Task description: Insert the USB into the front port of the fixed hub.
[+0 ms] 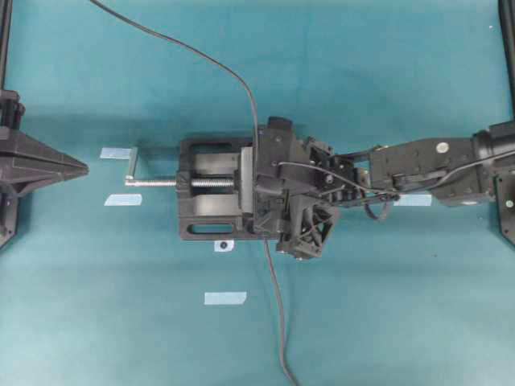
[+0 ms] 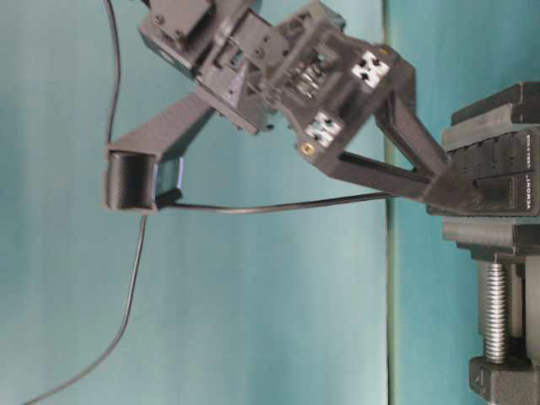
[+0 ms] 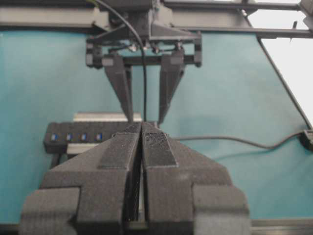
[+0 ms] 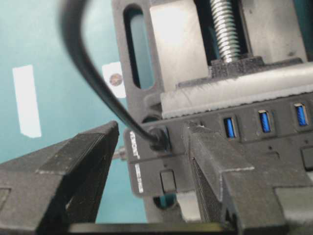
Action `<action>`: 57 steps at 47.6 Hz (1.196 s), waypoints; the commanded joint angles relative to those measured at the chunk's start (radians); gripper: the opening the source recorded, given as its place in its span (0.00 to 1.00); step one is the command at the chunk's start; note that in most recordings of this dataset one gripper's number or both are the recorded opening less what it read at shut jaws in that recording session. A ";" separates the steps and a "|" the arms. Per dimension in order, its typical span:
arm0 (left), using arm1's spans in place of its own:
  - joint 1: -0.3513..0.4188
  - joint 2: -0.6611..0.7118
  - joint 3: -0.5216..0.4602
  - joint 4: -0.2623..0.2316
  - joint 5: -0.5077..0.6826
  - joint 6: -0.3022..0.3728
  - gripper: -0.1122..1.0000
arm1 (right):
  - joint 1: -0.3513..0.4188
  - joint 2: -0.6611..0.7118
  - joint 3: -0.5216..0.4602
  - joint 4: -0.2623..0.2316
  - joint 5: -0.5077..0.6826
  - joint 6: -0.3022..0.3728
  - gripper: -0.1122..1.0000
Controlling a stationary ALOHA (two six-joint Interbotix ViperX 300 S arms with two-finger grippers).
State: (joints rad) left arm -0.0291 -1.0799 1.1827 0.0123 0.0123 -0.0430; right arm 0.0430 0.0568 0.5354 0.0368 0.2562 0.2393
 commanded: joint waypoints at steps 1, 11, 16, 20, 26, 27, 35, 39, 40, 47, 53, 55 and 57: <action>0.002 0.002 -0.012 0.003 -0.003 0.000 0.10 | -0.002 -0.046 0.002 0.000 -0.003 0.008 0.65; 0.002 -0.008 -0.012 0.002 0.014 0.002 0.10 | -0.002 -0.071 0.021 0.000 -0.008 0.008 0.65; 0.002 -0.008 -0.014 0.002 0.014 0.003 0.10 | -0.002 -0.080 0.023 0.000 -0.008 0.008 0.65; 0.003 -0.008 -0.012 0.003 0.014 0.003 0.10 | -0.002 -0.087 0.028 0.000 -0.008 0.008 0.65; 0.002 -0.008 -0.012 0.003 0.009 0.003 0.10 | -0.002 -0.101 0.035 0.000 -0.008 0.008 0.65; 0.002 -0.008 -0.012 0.002 0.009 0.003 0.10 | -0.003 -0.103 0.035 0.000 -0.008 0.008 0.65; 0.002 -0.008 -0.011 0.003 0.008 0.003 0.10 | -0.002 -0.117 0.041 0.000 -0.006 0.008 0.65; 0.002 -0.008 -0.012 0.003 0.009 0.003 0.10 | -0.002 -0.121 0.046 0.000 -0.006 0.008 0.65; 0.002 -0.008 -0.012 0.002 0.009 0.003 0.10 | -0.002 -0.123 0.048 0.000 -0.005 0.008 0.65; 0.002 -0.008 -0.012 0.002 0.009 0.000 0.10 | -0.002 -0.135 0.060 0.000 -0.008 0.008 0.65; 0.000 -0.008 -0.009 0.003 0.014 -0.003 0.10 | -0.002 -0.143 0.066 0.000 -0.008 0.008 0.65; 0.000 -0.008 -0.008 0.002 0.014 -0.002 0.10 | -0.002 -0.143 0.067 0.000 -0.008 0.008 0.65; 0.002 -0.009 -0.006 0.002 0.014 -0.002 0.10 | -0.003 -0.144 0.067 0.000 -0.008 0.008 0.65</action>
State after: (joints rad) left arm -0.0291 -1.0937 1.1858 0.0138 0.0307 -0.0445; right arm 0.0414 -0.0552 0.6121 0.0368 0.2562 0.2393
